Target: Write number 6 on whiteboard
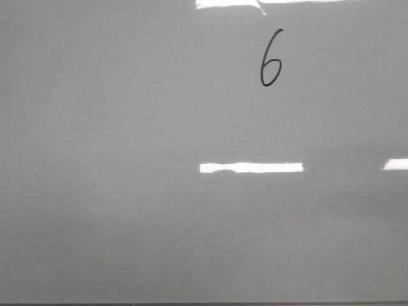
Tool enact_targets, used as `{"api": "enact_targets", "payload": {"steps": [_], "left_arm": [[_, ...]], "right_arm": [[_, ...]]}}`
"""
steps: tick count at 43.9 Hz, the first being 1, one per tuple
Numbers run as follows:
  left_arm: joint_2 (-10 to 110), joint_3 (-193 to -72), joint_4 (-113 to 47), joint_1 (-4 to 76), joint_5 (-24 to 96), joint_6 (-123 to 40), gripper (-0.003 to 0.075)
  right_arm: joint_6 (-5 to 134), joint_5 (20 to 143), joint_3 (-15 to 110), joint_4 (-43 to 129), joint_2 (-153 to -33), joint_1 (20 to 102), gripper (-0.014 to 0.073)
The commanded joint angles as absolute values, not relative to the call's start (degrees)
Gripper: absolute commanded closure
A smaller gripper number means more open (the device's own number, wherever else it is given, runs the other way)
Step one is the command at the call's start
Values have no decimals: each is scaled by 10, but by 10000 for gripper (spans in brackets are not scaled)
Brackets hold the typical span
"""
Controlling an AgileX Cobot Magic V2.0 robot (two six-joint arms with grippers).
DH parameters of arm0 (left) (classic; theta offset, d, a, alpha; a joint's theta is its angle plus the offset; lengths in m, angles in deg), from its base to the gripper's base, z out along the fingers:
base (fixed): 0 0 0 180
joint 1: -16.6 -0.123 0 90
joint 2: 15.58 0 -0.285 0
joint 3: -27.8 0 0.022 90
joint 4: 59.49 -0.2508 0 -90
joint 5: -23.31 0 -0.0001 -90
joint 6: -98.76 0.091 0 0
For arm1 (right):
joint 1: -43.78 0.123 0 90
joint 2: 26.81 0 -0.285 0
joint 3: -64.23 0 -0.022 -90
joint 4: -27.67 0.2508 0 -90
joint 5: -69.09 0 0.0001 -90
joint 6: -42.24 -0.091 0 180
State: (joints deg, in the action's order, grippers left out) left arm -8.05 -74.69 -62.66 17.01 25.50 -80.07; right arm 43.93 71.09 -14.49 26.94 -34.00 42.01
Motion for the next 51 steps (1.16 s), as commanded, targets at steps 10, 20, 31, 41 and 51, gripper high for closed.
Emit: {"api": "enact_targets", "payload": {"steps": [10,20,31,41,51], "left_arm": [[-88,-745,-627,174,205,-809,741],[-88,-745,-627,174,205,-809,741],[-88,-745,-627,174,205,-809,741],[-88,-745,-627,174,205,-809,741],[-88,-745,-627,174,205,-809,741]], "right_arm": [[397,657,-143,270,-329,418,713],[397,657,-143,270,-329,418,713],[397,665,-143,270,-329,428,713],[397,665,-143,270,-329,431,713],[397,665,-143,270,-329,431,713]]}}
